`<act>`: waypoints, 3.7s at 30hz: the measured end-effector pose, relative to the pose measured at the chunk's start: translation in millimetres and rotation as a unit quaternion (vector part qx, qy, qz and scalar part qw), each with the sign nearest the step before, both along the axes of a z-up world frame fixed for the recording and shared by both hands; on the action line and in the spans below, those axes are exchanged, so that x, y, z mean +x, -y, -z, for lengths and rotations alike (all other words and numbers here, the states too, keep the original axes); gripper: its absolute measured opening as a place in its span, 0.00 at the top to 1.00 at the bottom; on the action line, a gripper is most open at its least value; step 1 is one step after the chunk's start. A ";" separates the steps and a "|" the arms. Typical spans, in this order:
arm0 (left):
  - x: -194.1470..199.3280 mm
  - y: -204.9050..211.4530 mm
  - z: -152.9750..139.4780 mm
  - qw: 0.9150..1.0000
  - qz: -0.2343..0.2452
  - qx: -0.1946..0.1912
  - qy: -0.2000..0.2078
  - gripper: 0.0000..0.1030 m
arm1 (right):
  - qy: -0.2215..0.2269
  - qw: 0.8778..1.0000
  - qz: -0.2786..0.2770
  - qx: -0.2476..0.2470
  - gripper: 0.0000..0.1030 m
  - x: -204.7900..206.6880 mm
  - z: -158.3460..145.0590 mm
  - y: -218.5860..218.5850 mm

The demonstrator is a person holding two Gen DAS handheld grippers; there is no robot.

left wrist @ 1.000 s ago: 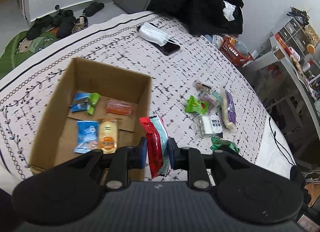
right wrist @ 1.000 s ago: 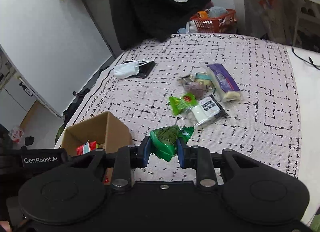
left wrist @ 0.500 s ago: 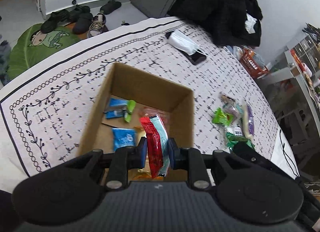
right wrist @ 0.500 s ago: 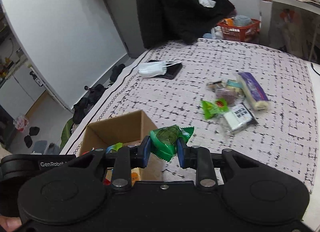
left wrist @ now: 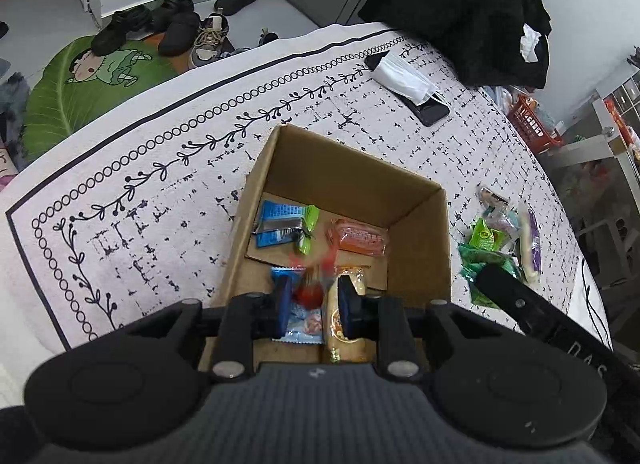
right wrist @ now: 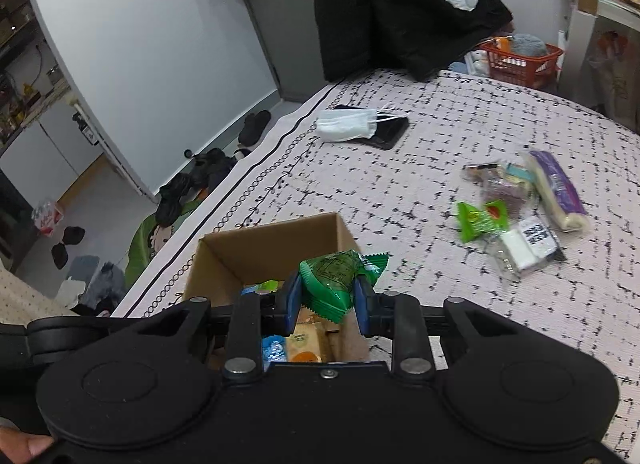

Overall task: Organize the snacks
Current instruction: 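Carry both packets into the cardboard box and open both grippers, then lift both grippers out of the box and move toward the snack pile, then grasp a green packet with the left gripper while the right grasps the purple bar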

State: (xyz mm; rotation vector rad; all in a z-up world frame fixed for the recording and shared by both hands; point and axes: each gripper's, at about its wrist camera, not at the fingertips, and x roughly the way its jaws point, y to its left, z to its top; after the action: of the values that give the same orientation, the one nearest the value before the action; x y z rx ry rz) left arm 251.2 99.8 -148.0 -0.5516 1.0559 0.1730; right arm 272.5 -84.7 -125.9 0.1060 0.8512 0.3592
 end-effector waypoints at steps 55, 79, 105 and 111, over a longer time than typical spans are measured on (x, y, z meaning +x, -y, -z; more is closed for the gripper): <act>12.5 119.9 -46.3 0.995 0.030 0.088 0.034 0.00 | -0.013 0.996 0.077 0.033 0.18 -1.3 -3.7 156.5; 67.6 193.4 -25.1 0.995 0.054 0.080 0.039 0.01 | -0.031 0.991 0.128 0.025 0.16 50.0 27.6 230.3; 175.7 212.2 75.7 0.995 0.085 0.051 0.004 0.29 | -0.057 0.983 0.175 0.026 0.19 132.0 92.9 227.4; 189.9 213.1 86.7 0.995 0.088 0.047 -0.005 0.39 | -0.058 0.981 0.184 0.018 0.20 148.2 106.6 222.7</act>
State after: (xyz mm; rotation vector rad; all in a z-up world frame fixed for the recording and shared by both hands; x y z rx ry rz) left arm 441.1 -113.3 -234.7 -0.3708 1.0955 0.0709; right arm 420.7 -307.4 -232.5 0.3163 0.9199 0.0201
